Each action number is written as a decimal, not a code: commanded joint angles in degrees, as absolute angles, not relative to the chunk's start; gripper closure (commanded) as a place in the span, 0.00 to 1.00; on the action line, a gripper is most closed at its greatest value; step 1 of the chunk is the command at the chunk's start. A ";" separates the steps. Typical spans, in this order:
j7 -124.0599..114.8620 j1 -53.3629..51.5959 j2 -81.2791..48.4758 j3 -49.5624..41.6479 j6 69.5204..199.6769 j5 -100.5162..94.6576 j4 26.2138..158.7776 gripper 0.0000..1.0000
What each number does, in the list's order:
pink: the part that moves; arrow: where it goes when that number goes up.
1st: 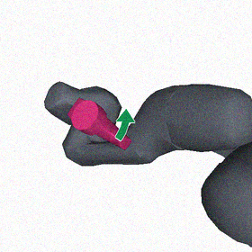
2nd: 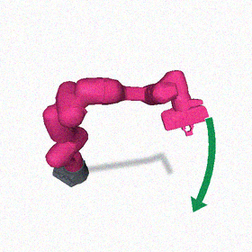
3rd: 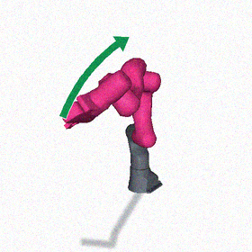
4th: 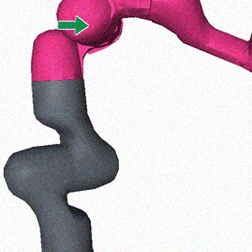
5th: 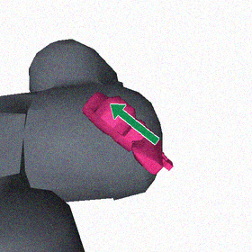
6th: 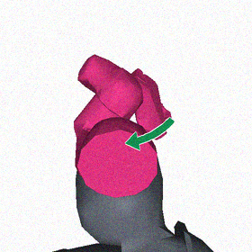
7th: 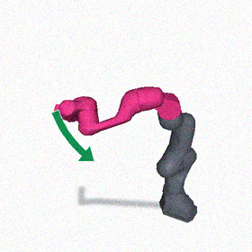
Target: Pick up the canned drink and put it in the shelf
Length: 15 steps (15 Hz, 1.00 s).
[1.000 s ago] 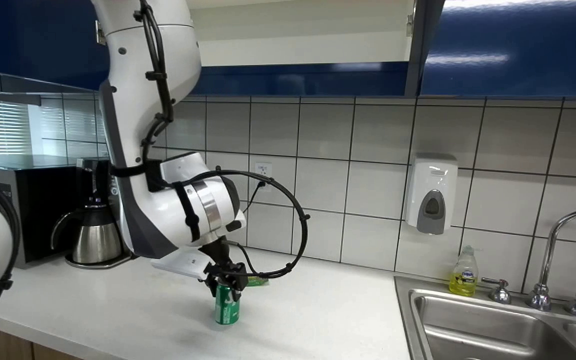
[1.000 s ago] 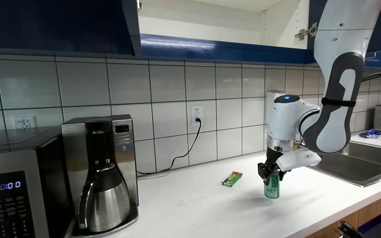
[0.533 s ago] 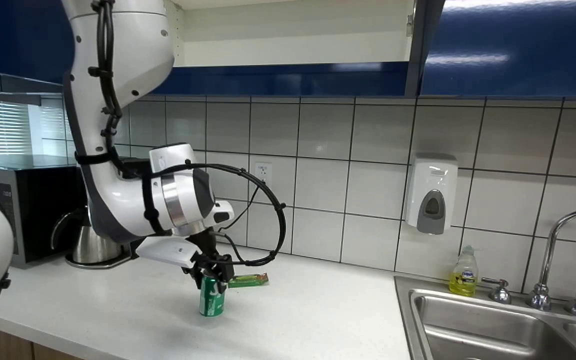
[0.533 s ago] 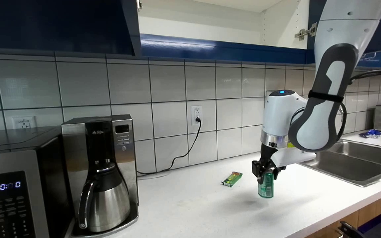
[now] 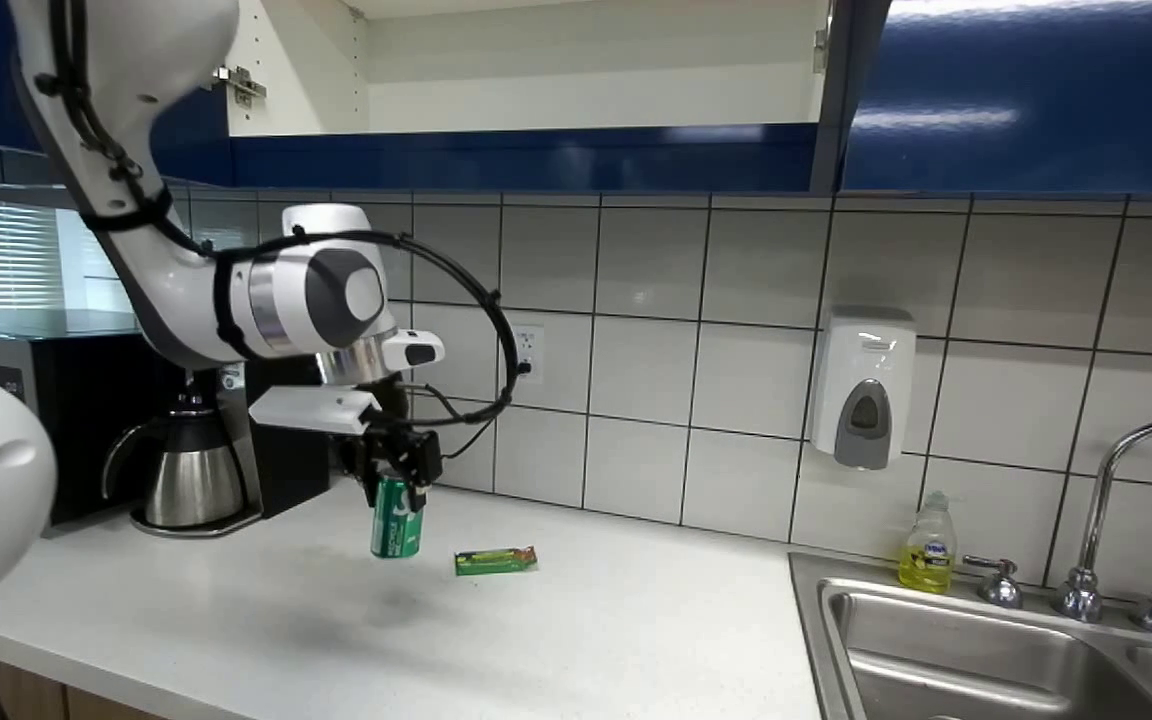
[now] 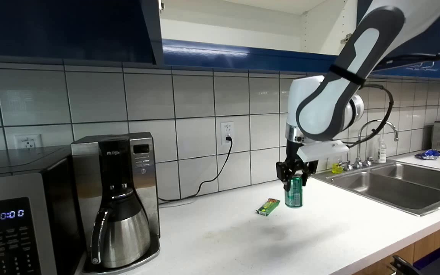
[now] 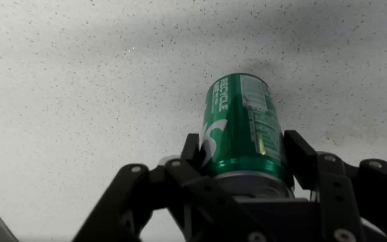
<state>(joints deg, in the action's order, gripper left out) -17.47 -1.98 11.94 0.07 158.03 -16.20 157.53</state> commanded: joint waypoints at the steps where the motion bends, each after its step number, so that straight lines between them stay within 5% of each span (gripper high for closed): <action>1: -11.48 -2.42 23.22 2.42 144.52 -11.08 154.56 0.60; 15: -10.38 -3.58 31.70 6.93 125.40 -9.01 139.88 0.60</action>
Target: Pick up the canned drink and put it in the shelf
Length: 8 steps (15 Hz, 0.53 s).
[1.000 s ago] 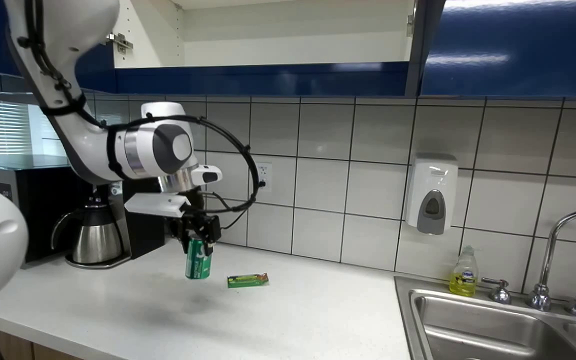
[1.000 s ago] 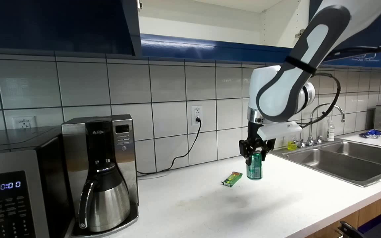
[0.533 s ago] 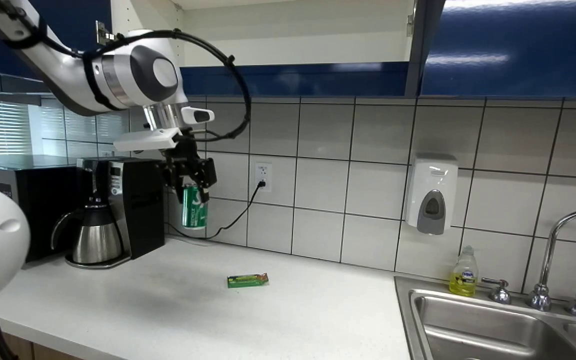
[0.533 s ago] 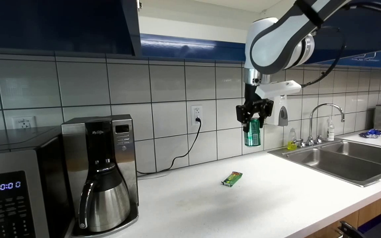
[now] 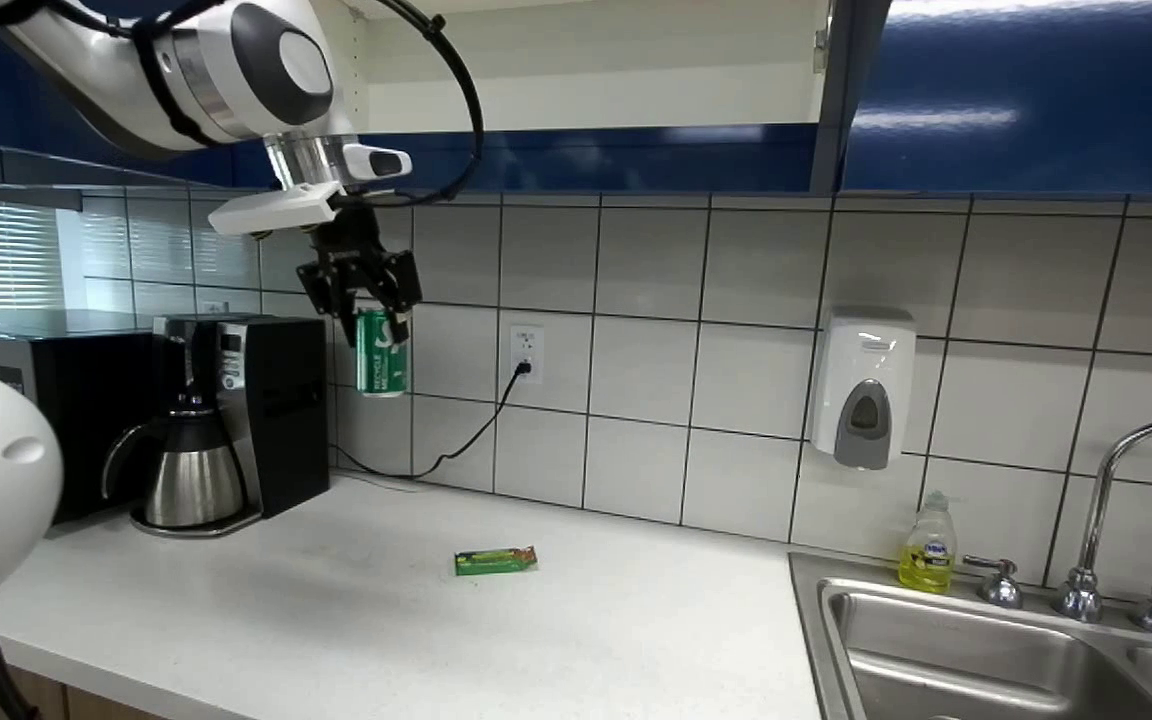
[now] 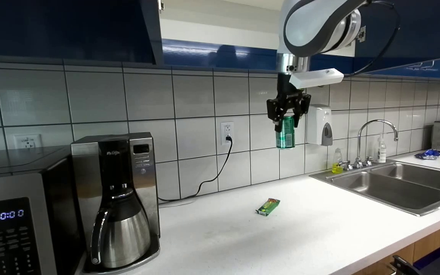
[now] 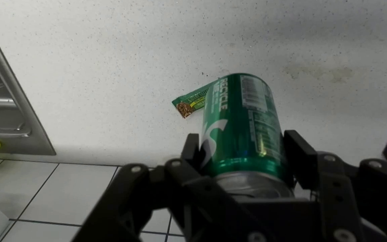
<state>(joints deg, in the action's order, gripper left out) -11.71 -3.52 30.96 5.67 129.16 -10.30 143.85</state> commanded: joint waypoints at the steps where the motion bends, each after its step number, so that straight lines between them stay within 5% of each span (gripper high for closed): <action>1: -10.49 -3.69 31.63 7.23 124.60 -9.01 138.58 0.60; 8: -11.15 -4.43 31.37 8.93 119.16 -8.74 131.35 0.60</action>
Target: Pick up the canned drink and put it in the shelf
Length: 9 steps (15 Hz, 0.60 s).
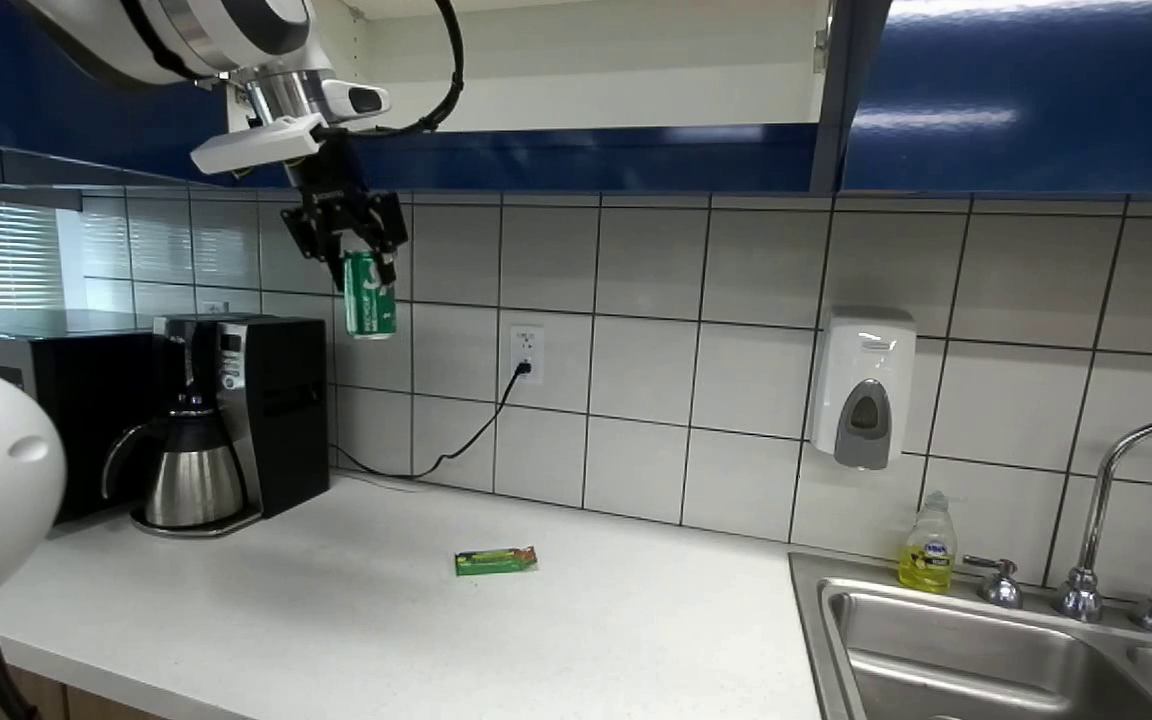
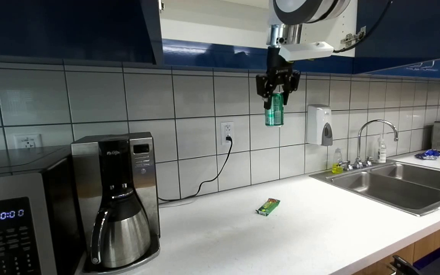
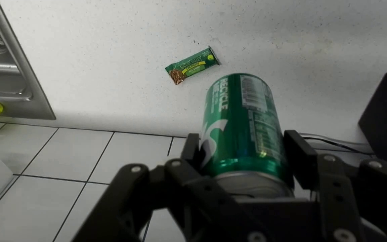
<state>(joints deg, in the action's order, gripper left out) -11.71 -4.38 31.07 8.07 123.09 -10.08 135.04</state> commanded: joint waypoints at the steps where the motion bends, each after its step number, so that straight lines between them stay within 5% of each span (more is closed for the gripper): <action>1: -11.10 -4.59 31.59 8.99 118.37 -8.58 130.64 0.60; 9: -11.21 -5.00 33.19 9.33 111.89 -7.38 124.07 0.60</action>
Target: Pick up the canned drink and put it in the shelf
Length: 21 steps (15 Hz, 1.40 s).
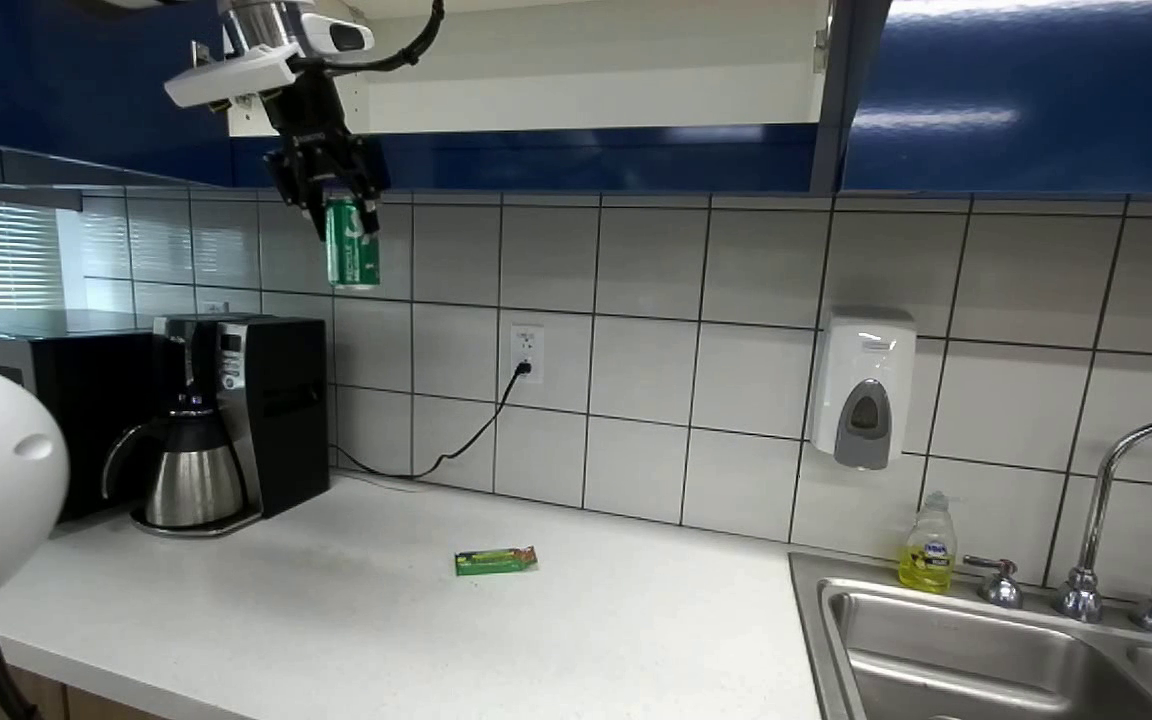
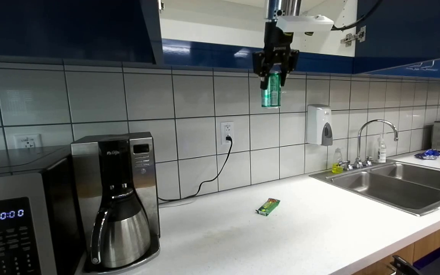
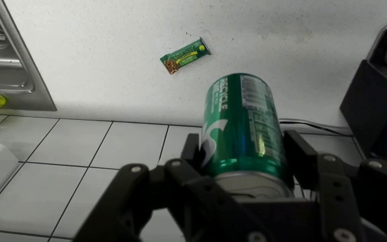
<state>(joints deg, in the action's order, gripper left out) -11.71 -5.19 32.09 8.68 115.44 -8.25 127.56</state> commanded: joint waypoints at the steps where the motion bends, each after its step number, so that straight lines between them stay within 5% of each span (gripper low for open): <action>1: -11.27 -4.92 33.44 9.49 111.18 -7.57 123.21 0.60; 21: -12.70 -3.30 27.65 11.42 108.83 -9.24 103.71 0.60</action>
<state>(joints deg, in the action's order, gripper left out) -11.81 -4.70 30.96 10.18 110.71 -8.37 109.66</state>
